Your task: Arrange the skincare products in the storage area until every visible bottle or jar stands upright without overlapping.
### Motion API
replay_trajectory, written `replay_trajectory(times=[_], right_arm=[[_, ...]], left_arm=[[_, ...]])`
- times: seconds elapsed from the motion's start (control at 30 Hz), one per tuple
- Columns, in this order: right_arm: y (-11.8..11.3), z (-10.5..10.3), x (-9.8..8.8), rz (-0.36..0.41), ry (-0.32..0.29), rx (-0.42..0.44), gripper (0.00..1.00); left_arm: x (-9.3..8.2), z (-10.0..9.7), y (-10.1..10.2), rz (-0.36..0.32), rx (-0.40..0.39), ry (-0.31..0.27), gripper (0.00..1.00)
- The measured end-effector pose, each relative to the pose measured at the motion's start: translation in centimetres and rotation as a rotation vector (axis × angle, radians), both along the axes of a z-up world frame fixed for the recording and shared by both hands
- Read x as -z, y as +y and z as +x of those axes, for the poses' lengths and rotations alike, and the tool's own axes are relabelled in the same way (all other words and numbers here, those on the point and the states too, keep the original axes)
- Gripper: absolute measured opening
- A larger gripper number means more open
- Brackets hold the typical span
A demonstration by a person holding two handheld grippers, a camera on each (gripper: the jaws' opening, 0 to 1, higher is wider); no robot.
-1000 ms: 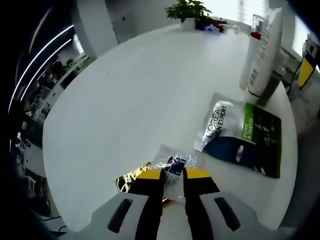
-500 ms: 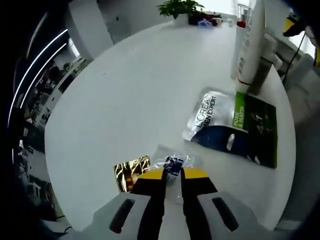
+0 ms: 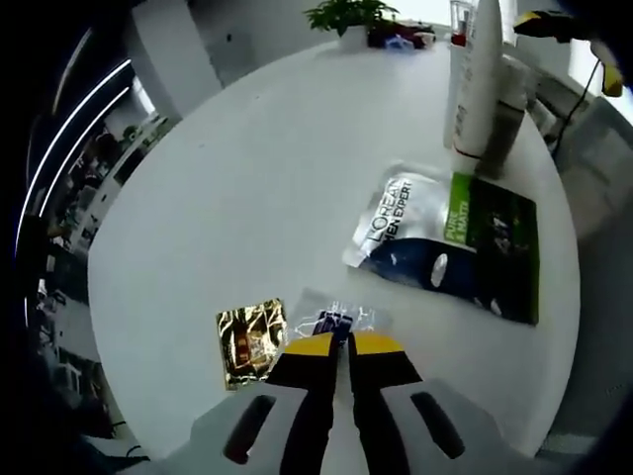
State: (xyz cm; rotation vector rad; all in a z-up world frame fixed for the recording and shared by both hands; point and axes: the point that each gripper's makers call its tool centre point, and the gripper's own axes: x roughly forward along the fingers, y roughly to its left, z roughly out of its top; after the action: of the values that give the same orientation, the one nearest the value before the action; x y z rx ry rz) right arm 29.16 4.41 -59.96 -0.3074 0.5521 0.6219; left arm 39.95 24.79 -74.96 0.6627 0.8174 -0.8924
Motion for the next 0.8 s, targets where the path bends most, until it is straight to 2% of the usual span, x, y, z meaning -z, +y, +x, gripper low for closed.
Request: replay_trajectory(times=[0.3, 0.5, 0.7, 0.8], right_arm=[[-1.2, -0.1, 0.5, -0.003, 0.014, 0.041, 0.78], [-1.6, 0.1, 0.3, 0.005, 0.010, 0.055, 0.84], [-2.1, -0.1, 0.8, 0.010, 0.033, 0.062, 0.90], [-2.1, -0.2, 0.9, 0.012, 0.040, 0.060, 0.90]], left_arm=[[-0.1, -2.1, 0.1, -0.005, -0.017, 0.008, 0.03], [-0.5, -3.0, 0.4, -0.018, -0.031, 0.016, 0.13], [-1.2, -2.7, 1.0, -0.019, -0.015, 0.007, 0.23], [-1.2, -2.4, 1.5, -0.015, -0.008, 0.028, 0.28]])
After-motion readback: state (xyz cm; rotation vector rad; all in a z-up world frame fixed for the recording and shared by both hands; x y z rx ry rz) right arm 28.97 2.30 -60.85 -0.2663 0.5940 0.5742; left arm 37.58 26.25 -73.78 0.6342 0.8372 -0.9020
